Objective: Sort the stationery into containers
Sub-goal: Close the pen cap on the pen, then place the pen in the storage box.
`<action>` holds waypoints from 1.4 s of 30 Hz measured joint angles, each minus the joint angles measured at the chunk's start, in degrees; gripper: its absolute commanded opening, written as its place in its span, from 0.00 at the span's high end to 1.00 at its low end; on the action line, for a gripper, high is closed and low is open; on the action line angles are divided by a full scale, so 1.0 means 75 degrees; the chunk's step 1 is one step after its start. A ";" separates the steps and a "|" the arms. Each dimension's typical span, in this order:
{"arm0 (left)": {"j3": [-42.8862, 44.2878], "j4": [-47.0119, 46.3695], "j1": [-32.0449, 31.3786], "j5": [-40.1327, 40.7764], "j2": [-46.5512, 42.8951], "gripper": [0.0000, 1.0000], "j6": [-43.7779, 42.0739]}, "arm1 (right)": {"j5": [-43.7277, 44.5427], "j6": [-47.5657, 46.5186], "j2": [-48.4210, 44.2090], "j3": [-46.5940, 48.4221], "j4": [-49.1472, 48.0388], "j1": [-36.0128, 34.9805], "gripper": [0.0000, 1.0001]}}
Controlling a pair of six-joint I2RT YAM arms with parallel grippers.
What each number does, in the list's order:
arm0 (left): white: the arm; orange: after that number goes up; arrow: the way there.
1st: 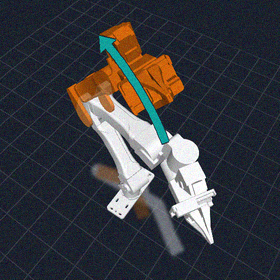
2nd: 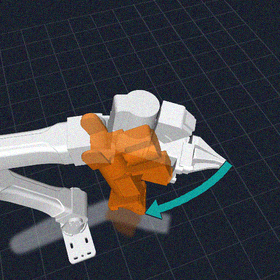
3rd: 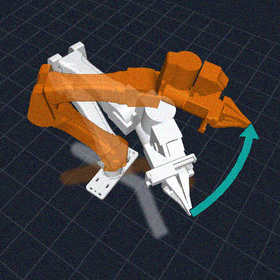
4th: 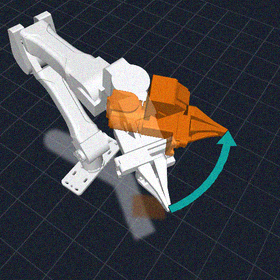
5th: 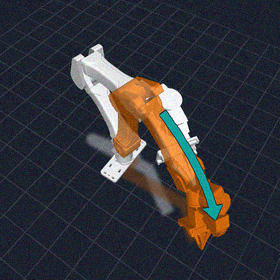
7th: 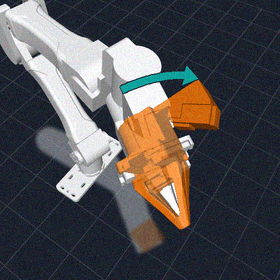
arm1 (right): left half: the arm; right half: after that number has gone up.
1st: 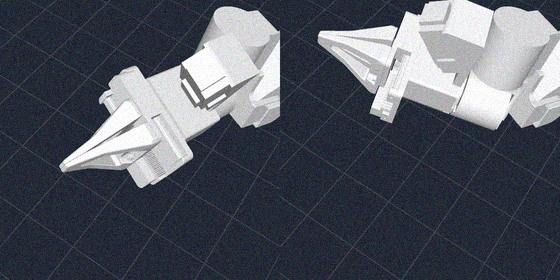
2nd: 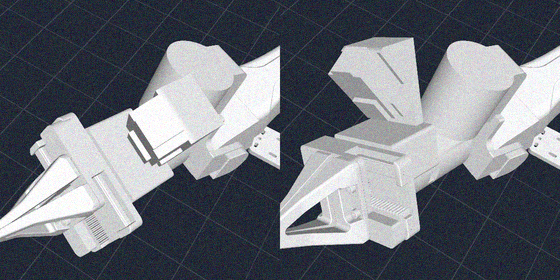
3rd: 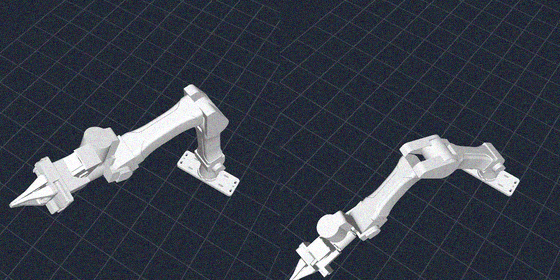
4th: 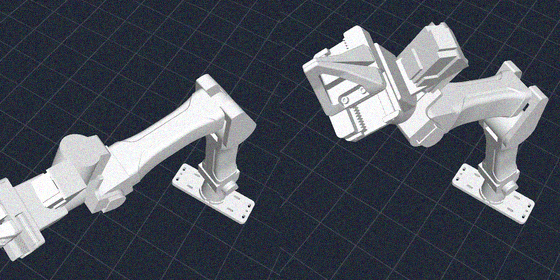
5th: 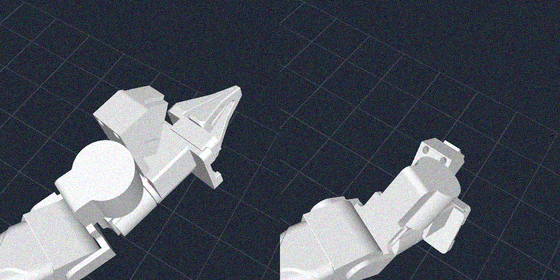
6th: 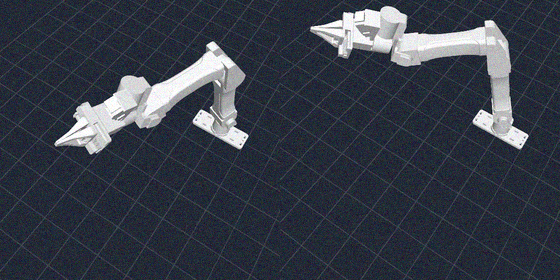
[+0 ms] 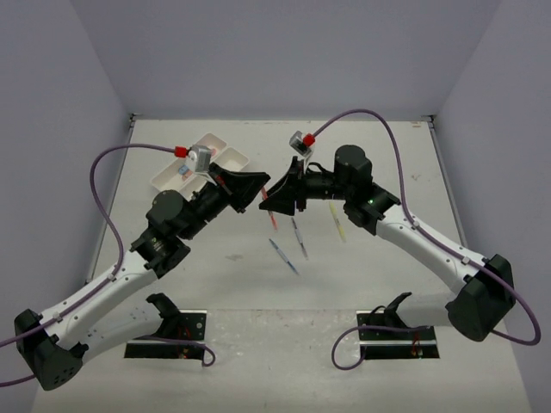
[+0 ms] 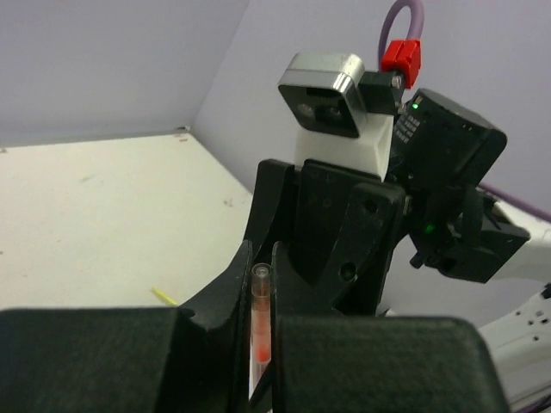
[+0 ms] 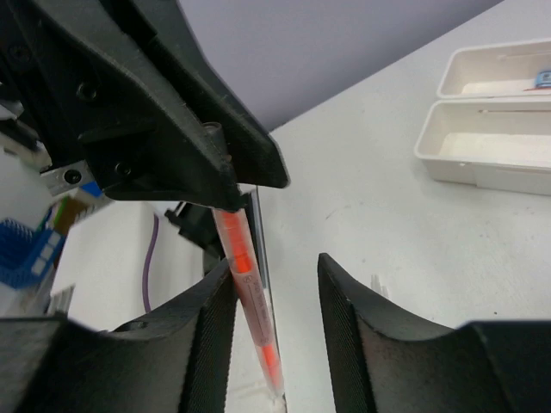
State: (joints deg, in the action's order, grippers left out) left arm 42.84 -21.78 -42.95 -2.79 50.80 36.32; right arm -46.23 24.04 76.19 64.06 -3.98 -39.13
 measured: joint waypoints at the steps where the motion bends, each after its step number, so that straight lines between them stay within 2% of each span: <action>1: 0.0204 0.0365 0.0047 -0.0167 0.0030 1.00 -0.0170 | 0.0114 0.0028 -0.0102 -0.0170 -0.0278 0.0090 0.02; 5: 0.1182 0.1954 0.0381 -0.0671 0.0362 1.00 -0.0958 | 0.0680 0.0107 -0.0511 -0.0790 -0.0984 0.0502 0.01; 10: 0.2983 0.3873 0.0707 -0.0320 0.1242 1.00 -0.2029 | 0.1756 0.0072 -0.1560 -0.1776 -0.0613 0.1142 0.01; 13: 0.3846 0.4557 0.0781 0.0294 0.1705 1.00 -0.2687 | 0.2346 -0.0002 -0.2486 -0.2308 -0.0107 0.1472 0.01; 17: 0.4523 0.5054 0.0879 0.1690 0.2409 1.00 -0.3801 | 0.3128 -0.0245 -0.3495 -0.2497 0.0434 0.1721 0.01; 22: 0.4733 0.5075 0.1278 0.2944 0.3449 1.00 -0.5532 | 0.3955 -0.0552 -0.4438 -0.2688 0.0944 0.1809 0.01; 28: 0.4605 0.4234 0.2369 0.3134 0.4667 1.00 -0.7002 | 0.4491 -0.0712 -0.4866 -0.3012 0.1284 0.1821 0.01; 33: 0.4128 0.3406 0.2956 0.2864 0.5661 1.00 -0.7454 | 0.4703 -0.0768 -0.5087 -0.3183 0.1432 0.1821 0.01; 42: 0.3245 0.2736 0.3015 0.2411 0.6395 1.00 -0.7528 | 0.4880 -0.0812 -0.5199 -0.3215 0.1439 0.1821 0.01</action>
State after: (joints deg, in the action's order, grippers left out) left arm 67.18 -1.26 -20.34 15.29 98.76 -20.14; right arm -9.63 17.94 37.20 39.94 6.81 -25.47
